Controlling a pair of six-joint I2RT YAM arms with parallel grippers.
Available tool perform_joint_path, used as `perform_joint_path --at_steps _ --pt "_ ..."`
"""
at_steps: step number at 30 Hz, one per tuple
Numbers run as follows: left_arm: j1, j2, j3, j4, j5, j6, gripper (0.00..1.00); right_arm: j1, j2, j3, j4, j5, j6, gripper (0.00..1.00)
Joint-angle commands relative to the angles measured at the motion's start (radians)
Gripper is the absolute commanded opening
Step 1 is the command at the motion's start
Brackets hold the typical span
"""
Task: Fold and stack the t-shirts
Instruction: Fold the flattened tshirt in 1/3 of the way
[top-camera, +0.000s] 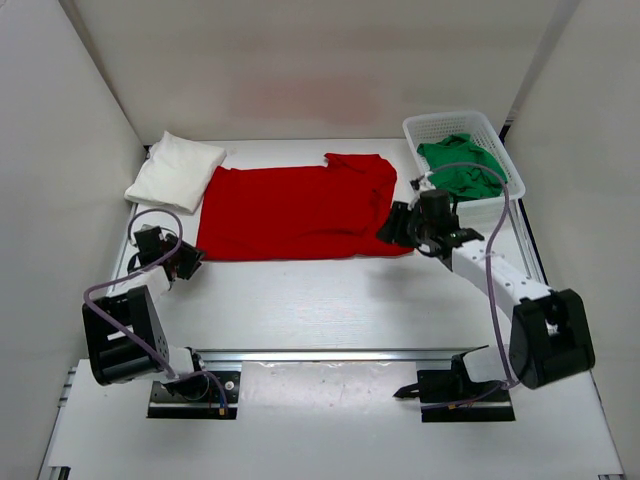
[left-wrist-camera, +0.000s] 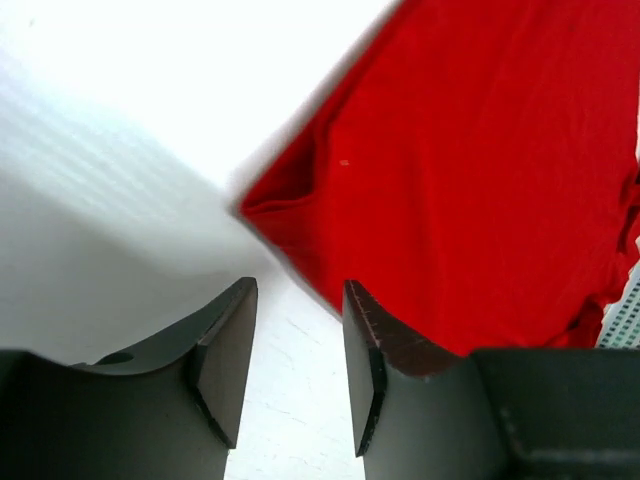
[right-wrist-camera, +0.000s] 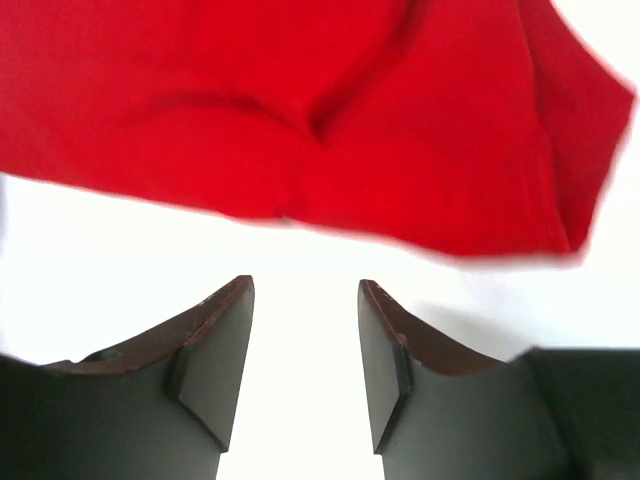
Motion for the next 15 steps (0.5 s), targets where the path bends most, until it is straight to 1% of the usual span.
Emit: perform_joint_path --at_steps 1,3,5,7,9,11,12,15 --pt "0.028 0.012 -0.028 0.08 0.017 -0.046 0.51 -0.007 -0.08 -0.119 0.117 0.021 0.028 0.45" --pt "0.032 0.046 -0.035 0.094 0.022 -0.061 0.51 -0.052 -0.108 -0.197 0.14 -0.006 0.04 0.44" --pt "0.037 0.074 -0.031 0.113 0.02 -0.081 0.49 -0.076 -0.117 -0.243 0.148 -0.003 0.05 0.47" --pt "0.037 0.088 -0.038 0.13 0.017 -0.093 0.46 -0.113 -0.126 -0.303 0.203 -0.019 0.068 0.48" --pt "0.035 0.1 -0.041 0.149 0.005 -0.109 0.42 -0.159 -0.12 -0.334 0.229 -0.011 0.086 0.5" --pt "0.032 0.111 -0.044 0.184 0.002 -0.126 0.41 -0.185 -0.118 -0.351 0.269 0.003 0.102 0.53" --pt "0.029 0.12 -0.041 0.202 0.003 -0.135 0.4 -0.211 -0.103 -0.366 0.275 -0.006 0.119 0.53" --pt "0.016 0.146 -0.023 0.219 0.005 -0.138 0.35 -0.23 -0.028 -0.359 0.317 -0.017 0.119 0.55"
